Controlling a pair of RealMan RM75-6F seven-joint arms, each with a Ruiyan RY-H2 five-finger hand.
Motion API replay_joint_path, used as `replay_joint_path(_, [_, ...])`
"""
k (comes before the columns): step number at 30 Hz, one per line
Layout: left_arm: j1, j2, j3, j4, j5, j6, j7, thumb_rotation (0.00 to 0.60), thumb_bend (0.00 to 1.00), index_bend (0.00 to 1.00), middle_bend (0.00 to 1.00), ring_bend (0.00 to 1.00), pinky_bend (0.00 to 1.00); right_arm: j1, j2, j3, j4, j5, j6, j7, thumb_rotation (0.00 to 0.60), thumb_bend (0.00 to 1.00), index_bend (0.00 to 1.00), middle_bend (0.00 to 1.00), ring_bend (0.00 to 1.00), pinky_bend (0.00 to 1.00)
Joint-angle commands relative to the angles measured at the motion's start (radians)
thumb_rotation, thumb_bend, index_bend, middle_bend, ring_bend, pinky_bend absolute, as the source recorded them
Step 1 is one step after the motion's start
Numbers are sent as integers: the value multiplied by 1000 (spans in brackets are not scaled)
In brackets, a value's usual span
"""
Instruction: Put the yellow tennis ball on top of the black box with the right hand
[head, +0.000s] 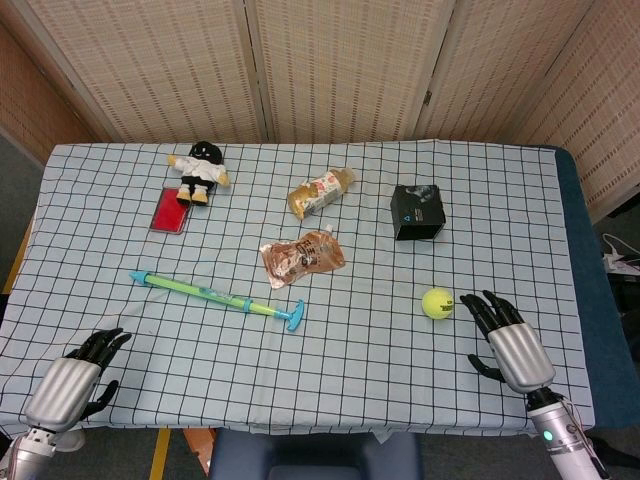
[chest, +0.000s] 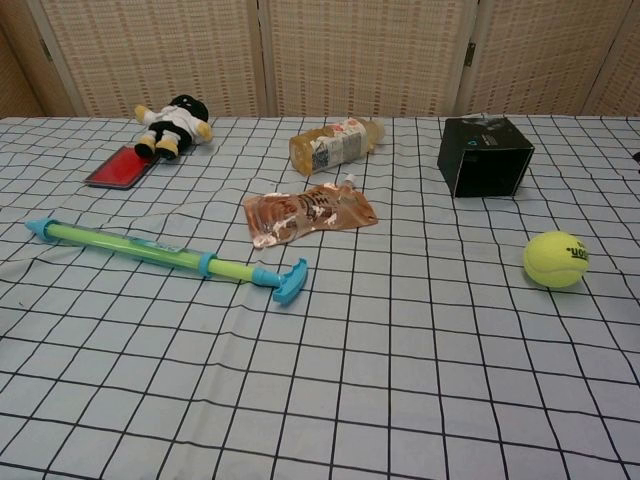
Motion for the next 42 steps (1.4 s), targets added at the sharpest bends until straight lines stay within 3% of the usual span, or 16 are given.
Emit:
replay_joint_path(1, [1, 0, 0, 0, 2, 3, 5, 600, 427, 144, 104, 116, 470, -3, 3, -4, 1, -9, -1, -4, 600, 142, 68, 88, 0, 131])
replay_joint_path(22, [15, 10, -3, -13, -1, 28, 2, 600, 427, 144, 107, 116, 471, -13, 15, -4, 10, -58, 4, 33, 600, 184, 61, 89, 0, 153])
replay_joint_path(25, [15, 11, -2, -15, 2, 29, 0, 600, 427, 145, 107, 116, 472, -16, 12, -7, 15, -75, 12, 41, 600, 288, 43, 89, 0, 198])
replay_joint_path(27, [14, 12, -1, -14, 9, 31, -5, 600, 427, 145, 107, 116, 472, -16, 2, -3, 26, -93, 29, 47, 600, 434, 65, 99, 11, 236])
replay_joint_path(29, [15, 12, -1, -13, 10, 31, -6, 600, 427, 145, 107, 116, 471, -24, -22, 12, 51, -113, 72, 42, 600, 634, 181, 170, 123, 407])
replay_joint_path(31, [14, 13, -1, -13, 8, 29, -9, 600, 426, 145, 107, 116, 471, -34, -54, 28, 75, -125, 117, 37, 600, 812, 458, 391, 416, 760])
replay_joint_path(33, [13, 13, -2, -13, 6, 27, -10, 600, 427, 145, 108, 116, 472, -37, -69, 30, 84, -131, 126, 31, 600, 895, 673, 612, 663, 957])
replay_joint_path(35, [14, 13, -2, -14, 8, 27, -10, 600, 427, 145, 108, 116, 472, -35, -70, 35, 79, -129, 120, 5, 600, 935, 818, 717, 784, 999])
replay_joint_path(37, [14, 14, -1, -15, 11, 29, -11, 600, 427, 145, 107, 116, 472, -32, -67, 37, 64, -124, 107, -23, 600, 956, 926, 766, 831, 1000])
replay_joint_path(42, [14, 14, -1, -15, 12, 29, -16, 600, 427, 145, 107, 116, 472, -23, -40, 34, -23, -81, 36, -113, 600, 968, 979, 809, 866, 1000])
